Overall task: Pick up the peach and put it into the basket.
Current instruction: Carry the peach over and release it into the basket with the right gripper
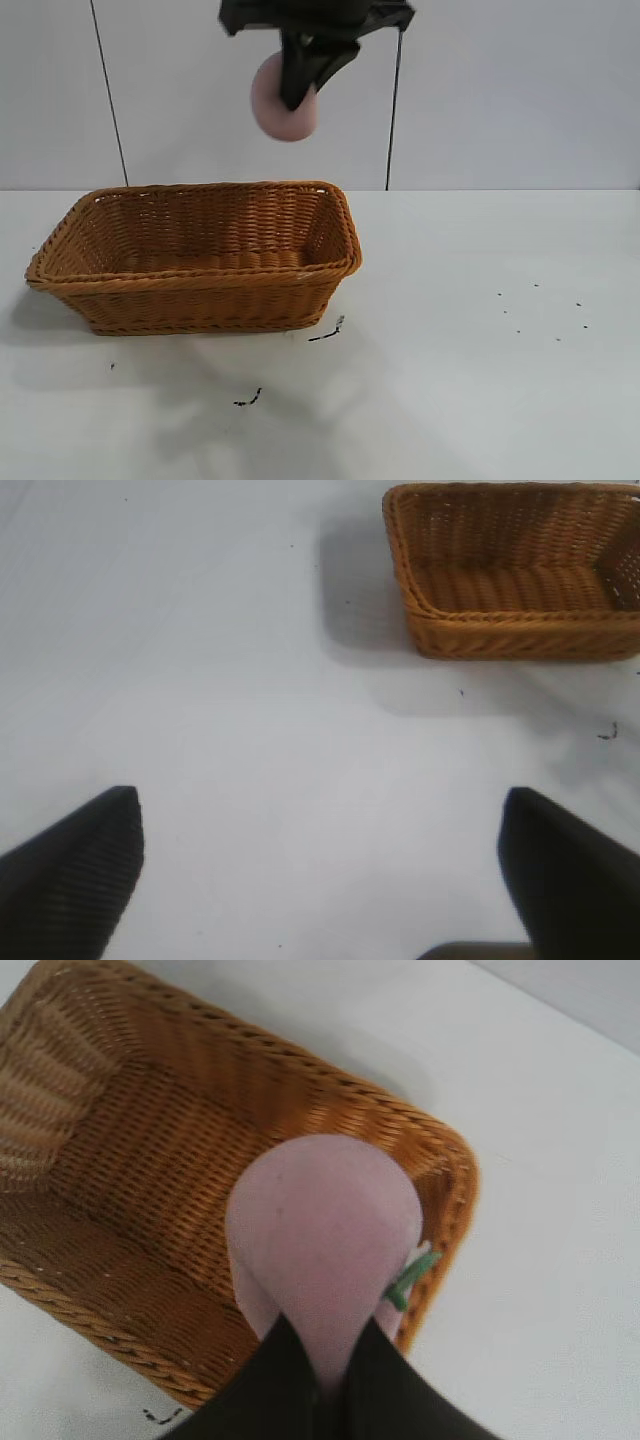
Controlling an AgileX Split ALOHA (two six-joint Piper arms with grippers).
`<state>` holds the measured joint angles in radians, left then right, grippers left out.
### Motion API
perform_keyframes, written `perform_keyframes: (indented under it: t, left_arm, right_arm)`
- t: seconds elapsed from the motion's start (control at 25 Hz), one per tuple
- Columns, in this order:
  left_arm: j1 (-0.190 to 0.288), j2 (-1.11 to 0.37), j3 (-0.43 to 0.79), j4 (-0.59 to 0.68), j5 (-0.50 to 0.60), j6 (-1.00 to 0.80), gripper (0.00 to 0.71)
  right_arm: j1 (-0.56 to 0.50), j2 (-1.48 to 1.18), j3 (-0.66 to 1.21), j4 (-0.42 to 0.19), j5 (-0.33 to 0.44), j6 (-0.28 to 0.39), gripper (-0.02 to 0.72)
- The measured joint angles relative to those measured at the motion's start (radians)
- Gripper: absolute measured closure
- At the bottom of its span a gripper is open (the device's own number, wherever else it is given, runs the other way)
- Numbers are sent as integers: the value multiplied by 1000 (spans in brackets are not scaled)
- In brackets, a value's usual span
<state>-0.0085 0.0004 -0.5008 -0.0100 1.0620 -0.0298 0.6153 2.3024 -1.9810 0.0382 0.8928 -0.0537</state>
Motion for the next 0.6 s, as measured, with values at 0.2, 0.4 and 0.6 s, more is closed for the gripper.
perform_keyframes:
  t: [0.2, 0.4, 0.6]
  left_arm:
    - [0, 0, 0, 0, 0, 0, 17]
    - [0, 0, 0, 0, 0, 0, 17]
    - [0, 0, 0, 0, 0, 0, 17]
  right_arm:
    - [0, 75, 0, 14, -60, 0, 722]
    - [0, 77, 0, 42, -62, -21, 478]
    - [0, 60, 0, 43, -66, -32, 57]
